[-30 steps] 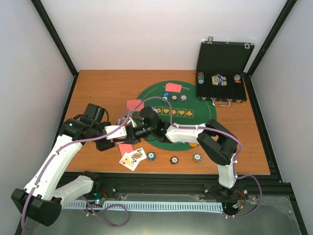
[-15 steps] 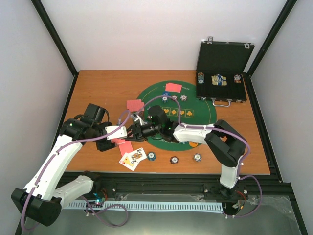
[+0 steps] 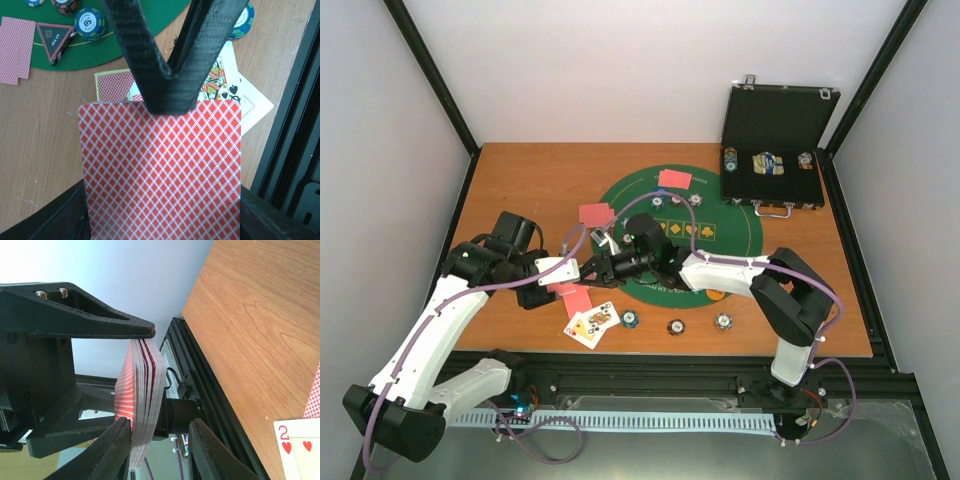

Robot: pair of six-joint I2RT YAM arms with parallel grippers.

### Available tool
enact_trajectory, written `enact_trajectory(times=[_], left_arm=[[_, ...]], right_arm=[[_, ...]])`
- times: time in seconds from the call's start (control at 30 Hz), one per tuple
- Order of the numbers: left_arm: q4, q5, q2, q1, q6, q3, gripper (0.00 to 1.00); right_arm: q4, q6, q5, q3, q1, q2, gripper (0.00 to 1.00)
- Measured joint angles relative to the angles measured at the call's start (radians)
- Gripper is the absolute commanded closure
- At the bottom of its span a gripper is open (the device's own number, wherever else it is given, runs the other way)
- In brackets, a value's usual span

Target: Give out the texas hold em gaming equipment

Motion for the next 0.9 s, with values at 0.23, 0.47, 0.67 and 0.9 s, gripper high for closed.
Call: enact_trajectory(times=[0.23, 0.47, 0.67, 0.9], left_arm=[[0.001, -0.006, -0.010, 0.000, 0.000, 0.000, 0.72], [0.002, -0.006, -0.013, 0.000, 0.000, 0.000, 0.72], [0.002, -0.007, -0.014, 0.000, 0.000, 0.000, 0.72], [0.002, -0.008, -0.014, 0.000, 0.001, 0.000, 0.72]], right_arm=[[-0.097, -0.025, 0.028, -0.035, -0.017, -0.019, 0.50], [-0.125, -0.023, 0.033, -0.036, -0.008, -0.021, 0.36], [-0.184, -0.050, 0.056, -0.041, -0.005, -0.068, 0.36], [-0.178, -0.050, 0.052, -0.100, -0.010, -0.151, 0.30]])
